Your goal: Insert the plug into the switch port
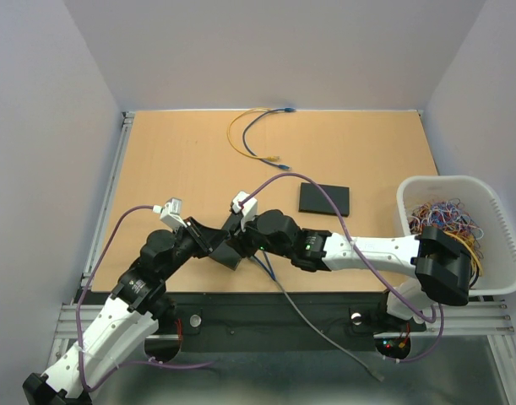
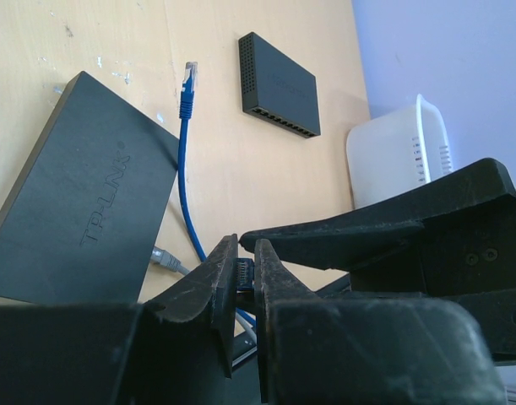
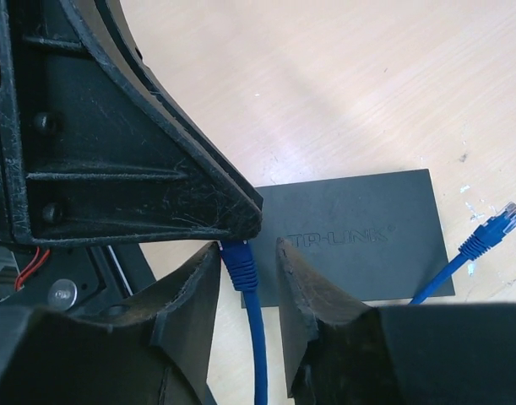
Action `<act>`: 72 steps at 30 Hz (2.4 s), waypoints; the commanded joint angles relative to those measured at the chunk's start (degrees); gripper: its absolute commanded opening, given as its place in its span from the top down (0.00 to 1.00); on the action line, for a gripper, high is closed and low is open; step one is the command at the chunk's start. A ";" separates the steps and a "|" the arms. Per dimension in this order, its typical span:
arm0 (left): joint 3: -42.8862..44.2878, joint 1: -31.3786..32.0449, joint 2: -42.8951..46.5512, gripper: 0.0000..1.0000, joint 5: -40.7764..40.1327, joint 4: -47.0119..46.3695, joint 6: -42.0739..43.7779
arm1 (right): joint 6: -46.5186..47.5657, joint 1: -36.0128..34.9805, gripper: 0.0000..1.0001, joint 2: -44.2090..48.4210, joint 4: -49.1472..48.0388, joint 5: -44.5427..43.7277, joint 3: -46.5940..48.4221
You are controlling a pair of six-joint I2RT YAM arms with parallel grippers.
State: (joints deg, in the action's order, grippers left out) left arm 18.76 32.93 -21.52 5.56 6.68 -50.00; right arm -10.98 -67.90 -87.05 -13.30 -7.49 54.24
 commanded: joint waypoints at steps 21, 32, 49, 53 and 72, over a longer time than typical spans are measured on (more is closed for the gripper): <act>0.92 0.03 -2.30 0.33 -0.99 -2.19 1.04 | -0.09 0.22 1.00 0.30 -3.05 -0.77 -4.93; 0.84 -0.06 -5.11 0.27 -5.12 -2.98 2.01 | 1.93 1.80 1.00 1.17 5.04 -6.75 -8.70; -1.09 -3.56 -19.25 0.27 -8.12 -21.14 8.06 | -0.45 3.65 0.99 -2.24 5.13 -9.57 -10.56; -2.68 -7.86 -25.58 0.27 -1.71 -29.69 9.39 | 0.26 4.00 1.00 -5.67 4.69 -9.04 -8.80; -4.09 -13.15 -48.96 0.33 9.29 -45.44 11.06 | 2.02 6.55 1.00 -13.06 2.84 -5.08 -2.56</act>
State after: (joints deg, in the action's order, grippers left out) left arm 13.74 20.12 -68.84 12.86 -34.50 -39.99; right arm -9.67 -61.82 -99.24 -7.90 -13.23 48.93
